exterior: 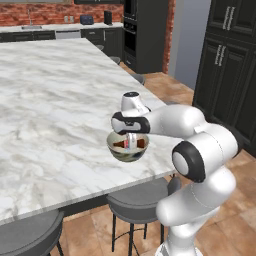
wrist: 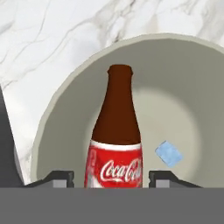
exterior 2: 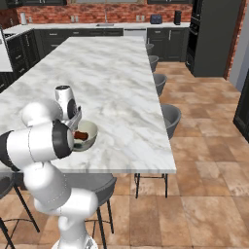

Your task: Open the fridge, grab two sodas, and place both sodas inside the bowl with ice on the dining counter.

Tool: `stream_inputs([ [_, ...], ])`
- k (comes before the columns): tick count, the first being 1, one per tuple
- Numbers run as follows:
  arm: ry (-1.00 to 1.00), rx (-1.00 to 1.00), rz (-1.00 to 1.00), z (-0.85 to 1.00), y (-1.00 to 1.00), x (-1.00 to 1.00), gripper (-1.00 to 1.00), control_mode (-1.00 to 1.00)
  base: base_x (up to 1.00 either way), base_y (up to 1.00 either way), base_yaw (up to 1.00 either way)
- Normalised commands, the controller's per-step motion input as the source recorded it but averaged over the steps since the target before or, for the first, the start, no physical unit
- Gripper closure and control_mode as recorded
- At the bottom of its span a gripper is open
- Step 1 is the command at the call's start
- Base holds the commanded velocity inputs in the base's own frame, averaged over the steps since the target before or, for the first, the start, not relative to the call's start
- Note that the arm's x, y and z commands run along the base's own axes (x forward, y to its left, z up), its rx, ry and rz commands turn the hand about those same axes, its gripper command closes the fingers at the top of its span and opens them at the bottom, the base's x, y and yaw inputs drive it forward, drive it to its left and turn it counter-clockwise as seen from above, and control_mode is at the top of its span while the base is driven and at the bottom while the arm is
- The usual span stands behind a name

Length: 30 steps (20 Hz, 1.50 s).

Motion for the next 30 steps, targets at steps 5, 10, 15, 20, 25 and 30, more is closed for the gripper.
stream_inputs([
  [5, 0.00, 0.05, 0.00, 0.07, 0.00, 0.00, -1.00, -1.00, 0.00, 0.00, 0.00],
  [10, -0.03, 0.08, 0.00, 0.40, 0.00, 0.00, -1.00, -1.00, 0.00, 0.00, 0.00],
  [15, -0.08, 0.12, -0.05, 0.55, 0.00, -0.30, -1.00, -1.00, 0.00, 0.00, 0.00],
  [20, -0.10, 0.16, -0.25, 0.44, 0.09, -0.89, -1.00, -1.00, 0.00, 0.00, 0.00],
  [25, -0.03, 0.11, -0.32, 0.18, 0.32, -0.91, -1.00, -1.00, 0.00, 0.00, 0.00],
  [30, -0.05, 0.10, -0.31, 0.14, 0.26, -0.80, -1.00, -1.00, 0.00, 0.00, 0.00],
])
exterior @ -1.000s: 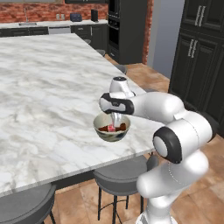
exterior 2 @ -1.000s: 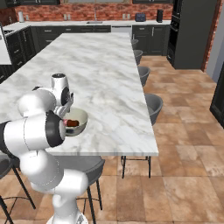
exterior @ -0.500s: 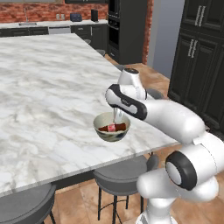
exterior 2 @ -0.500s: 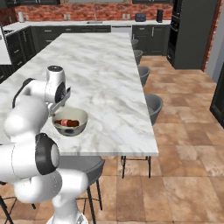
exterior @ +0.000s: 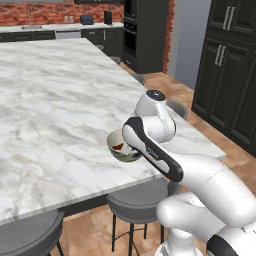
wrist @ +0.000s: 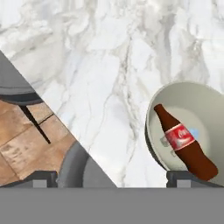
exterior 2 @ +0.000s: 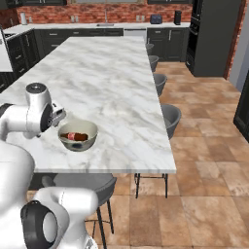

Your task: Open the fridge, grab two sodas, and place both sodas inside the bowl with ice on the dining counter.

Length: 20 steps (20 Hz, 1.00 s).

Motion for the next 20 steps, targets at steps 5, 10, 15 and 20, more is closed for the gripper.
stream_inputs([
  [5, -0.07, 0.11, -0.25, 0.50, -0.07, -0.66, -1.00, -1.00, 0.00, 0.00, 0.00],
  [10, -0.05, 0.07, -0.19, 0.30, -0.47, -0.60, -1.00, -1.00, 0.00, 0.00, 0.00],
  [15, -0.05, 0.08, -0.16, 0.29, -0.65, -0.62, -1.00, -1.00, 0.00, 0.00, 0.00],
  [20, 0.00, 0.09, -0.29, 0.04, -0.22, -0.79, -1.00, -1.00, 0.00, 0.00, 0.00],
])
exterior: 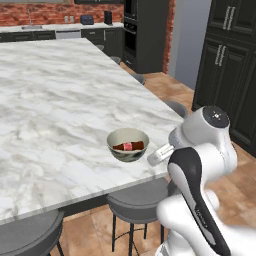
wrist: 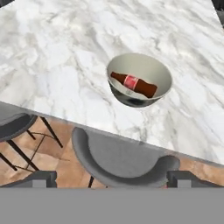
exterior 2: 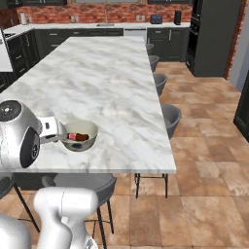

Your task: Open the fridge, grab two sodas, and place both sodas inside the bowl with ice on the dining counter.

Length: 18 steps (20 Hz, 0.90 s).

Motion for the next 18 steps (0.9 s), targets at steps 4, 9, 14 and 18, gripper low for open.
stream_inputs([
  [4, 0.01, 0.07, -0.34, 0.00, 0.00, -0.75, -1.00, -1.00, 0.00, 0.00, 0.00],
  [9, 0.00, 0.10, -0.23, -0.01, -0.45, -0.39, -1.00, -1.00, 0.00, 0.00, 0.00],
  [14, 0.01, 0.06, -0.06, 0.00, -0.20, -0.06, -1.00, -1.00, 0.00, 0.00, 0.00],
  [18, 0.00, 0.00, 0.00, -0.01, 0.00, 0.00, -1.00, -1.00, 0.00, 0.00, 0.00],
])
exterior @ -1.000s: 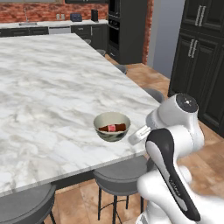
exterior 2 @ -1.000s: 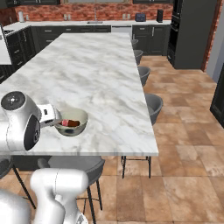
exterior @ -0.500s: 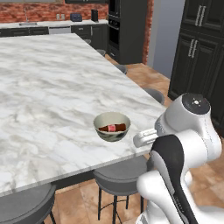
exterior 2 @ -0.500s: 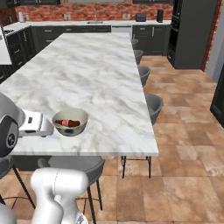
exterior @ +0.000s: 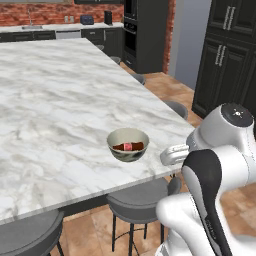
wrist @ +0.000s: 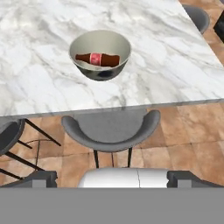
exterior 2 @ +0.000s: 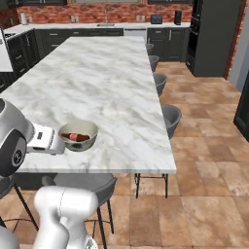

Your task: Open the fridge, grab two sodas, and place both sodas inside the bowl with ice on the dining counter.

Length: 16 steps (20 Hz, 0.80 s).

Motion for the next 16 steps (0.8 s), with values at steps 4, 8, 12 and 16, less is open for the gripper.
stream_inputs([
  [4, 0.00, 0.00, 0.00, -0.11, 0.00, -0.20, -1.00, -1.00, 0.00, 0.00, 0.00],
  [8, 0.00, 0.00, 0.00, 0.00, 0.00, 0.00, -1.00, 1.00, -0.73, 0.30, -0.01],
  [12, 0.00, 0.00, 0.00, 0.00, 0.00, 0.00, -1.00, 1.00, -0.86, 0.94, -0.08],
  [16, 0.00, 0.00, 0.00, 0.00, 0.00, 0.00, -1.00, 1.00, -0.65, 1.00, -0.10],
])
